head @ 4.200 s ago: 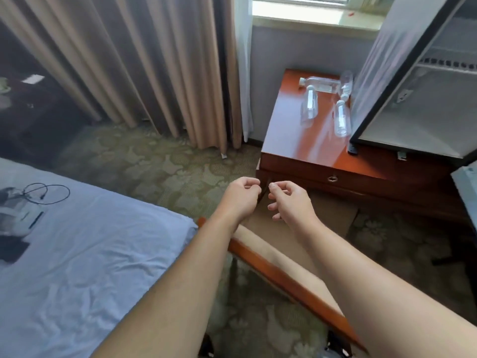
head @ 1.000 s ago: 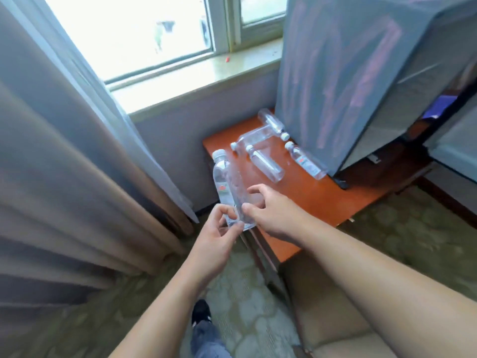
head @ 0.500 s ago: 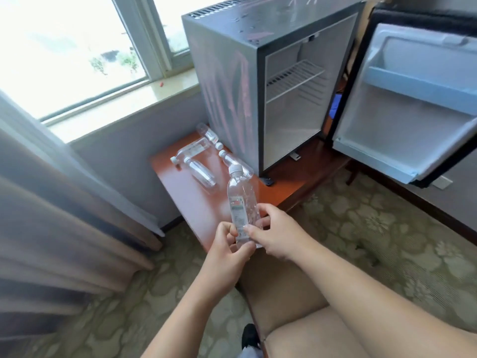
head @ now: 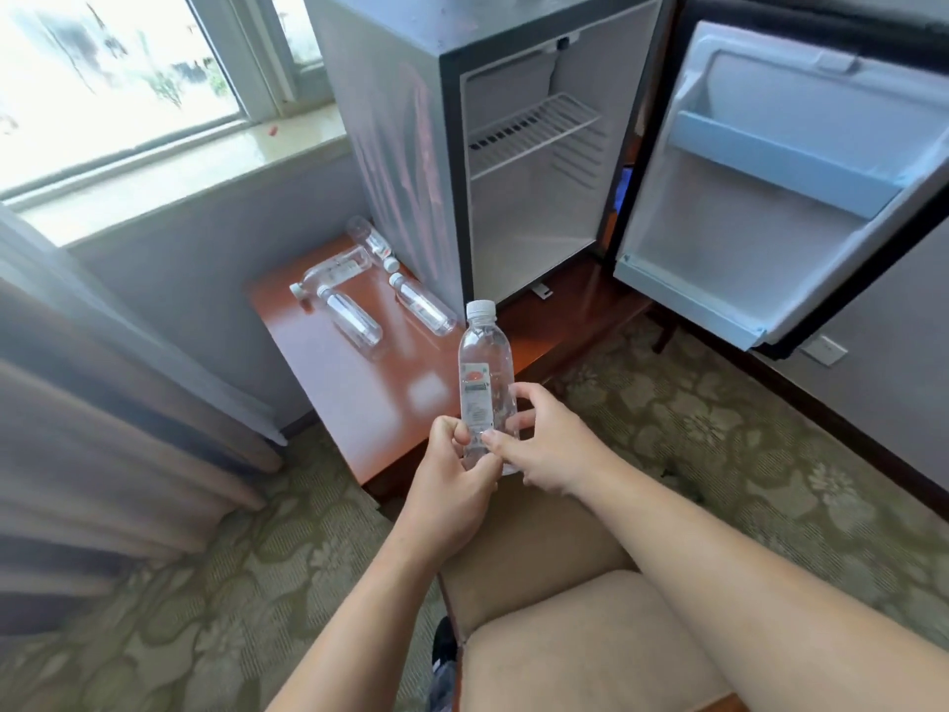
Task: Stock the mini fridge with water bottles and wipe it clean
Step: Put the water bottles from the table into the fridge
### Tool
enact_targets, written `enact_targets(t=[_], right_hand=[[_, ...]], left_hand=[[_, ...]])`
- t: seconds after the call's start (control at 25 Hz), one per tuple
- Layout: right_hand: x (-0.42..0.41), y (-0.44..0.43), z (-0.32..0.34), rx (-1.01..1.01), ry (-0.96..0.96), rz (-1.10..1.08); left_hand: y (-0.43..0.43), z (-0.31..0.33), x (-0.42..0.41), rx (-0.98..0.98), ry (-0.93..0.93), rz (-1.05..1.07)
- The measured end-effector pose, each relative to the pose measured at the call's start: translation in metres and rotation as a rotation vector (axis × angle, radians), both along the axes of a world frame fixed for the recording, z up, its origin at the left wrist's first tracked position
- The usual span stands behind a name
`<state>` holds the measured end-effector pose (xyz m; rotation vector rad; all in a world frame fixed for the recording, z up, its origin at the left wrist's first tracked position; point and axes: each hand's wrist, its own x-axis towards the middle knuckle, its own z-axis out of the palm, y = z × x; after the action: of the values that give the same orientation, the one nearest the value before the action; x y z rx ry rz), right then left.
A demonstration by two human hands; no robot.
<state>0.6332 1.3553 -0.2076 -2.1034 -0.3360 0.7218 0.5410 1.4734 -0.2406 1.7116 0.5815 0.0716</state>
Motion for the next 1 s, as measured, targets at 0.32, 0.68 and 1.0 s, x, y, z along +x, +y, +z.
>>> enact_targets(t=[0.32,0.68,1.0], right_hand=[[0.035,-0.193,0.02,0.122,-0.045,0.157],[0.1,-0.3,0.049,0.111,-0.161,0.227],[0.171,-0.213,0.032,0.053,-0.058,0.348]], left_hand=[[-0.19,0.018,0.021,0.0,-0.087,0.053],[-0.298,0.057,0.072,-0.054,-0.171,0.094],[-0.234,0.033,0.136,-0.111,-0.133,0.338]])
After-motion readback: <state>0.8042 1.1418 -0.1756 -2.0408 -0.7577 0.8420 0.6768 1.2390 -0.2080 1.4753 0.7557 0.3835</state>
